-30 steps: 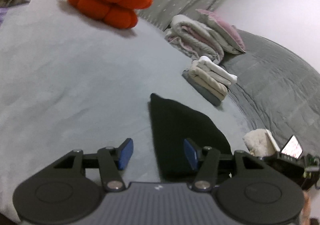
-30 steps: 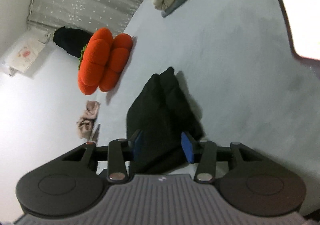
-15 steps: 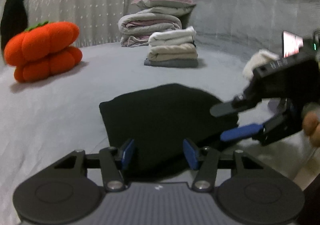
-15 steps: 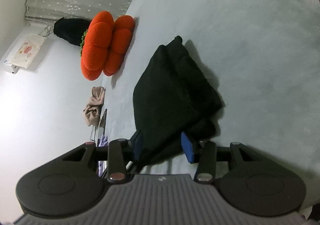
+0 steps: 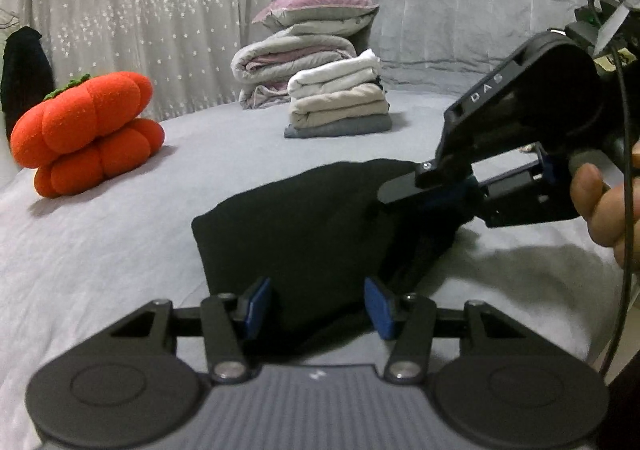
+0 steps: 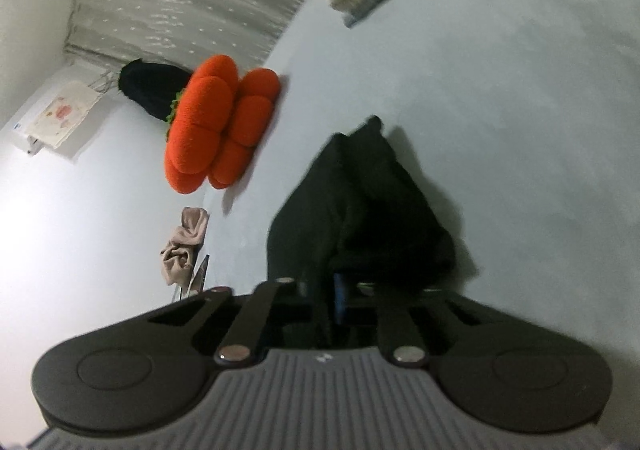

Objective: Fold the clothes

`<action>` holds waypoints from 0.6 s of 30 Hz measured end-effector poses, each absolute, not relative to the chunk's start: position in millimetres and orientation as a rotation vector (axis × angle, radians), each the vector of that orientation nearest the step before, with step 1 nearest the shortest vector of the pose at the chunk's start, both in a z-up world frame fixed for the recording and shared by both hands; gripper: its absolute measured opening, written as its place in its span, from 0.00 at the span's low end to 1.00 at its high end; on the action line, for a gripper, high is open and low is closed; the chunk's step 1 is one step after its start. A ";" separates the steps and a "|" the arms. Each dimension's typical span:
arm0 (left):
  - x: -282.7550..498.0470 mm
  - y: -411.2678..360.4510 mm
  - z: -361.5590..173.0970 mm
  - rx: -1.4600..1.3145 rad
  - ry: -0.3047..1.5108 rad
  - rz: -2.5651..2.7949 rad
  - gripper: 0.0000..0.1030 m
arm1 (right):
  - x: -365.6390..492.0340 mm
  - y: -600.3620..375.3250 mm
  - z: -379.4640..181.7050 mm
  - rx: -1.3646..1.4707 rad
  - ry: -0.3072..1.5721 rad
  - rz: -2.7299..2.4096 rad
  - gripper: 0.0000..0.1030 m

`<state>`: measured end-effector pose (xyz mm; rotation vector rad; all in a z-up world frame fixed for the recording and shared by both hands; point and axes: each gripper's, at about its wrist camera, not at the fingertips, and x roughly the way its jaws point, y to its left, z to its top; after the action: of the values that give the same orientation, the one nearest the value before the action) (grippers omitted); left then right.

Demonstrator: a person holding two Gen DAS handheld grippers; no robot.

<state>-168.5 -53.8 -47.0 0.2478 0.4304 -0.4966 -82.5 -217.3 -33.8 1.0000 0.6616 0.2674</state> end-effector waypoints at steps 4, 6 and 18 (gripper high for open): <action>-173.6 -50.7 -46.3 0.226 0.400 -0.470 0.51 | -83.3 -210.6 -21.8 0.953 0.618 0.296 0.06; -172.6 -47.5 -47.2 0.213 0.406 -0.434 0.46 | -84.4 -207.6 -16.2 0.914 0.604 0.294 0.05; -179.6 -25.8 -60.4 0.270 0.426 -0.289 0.08 | -94.3 -192.2 -21.5 0.783 0.724 0.222 0.04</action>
<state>-179.6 -25.8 -60.4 0.2695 0.4263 -0.2887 -94.3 -192.2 -21.5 0.7830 0.7236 0.2218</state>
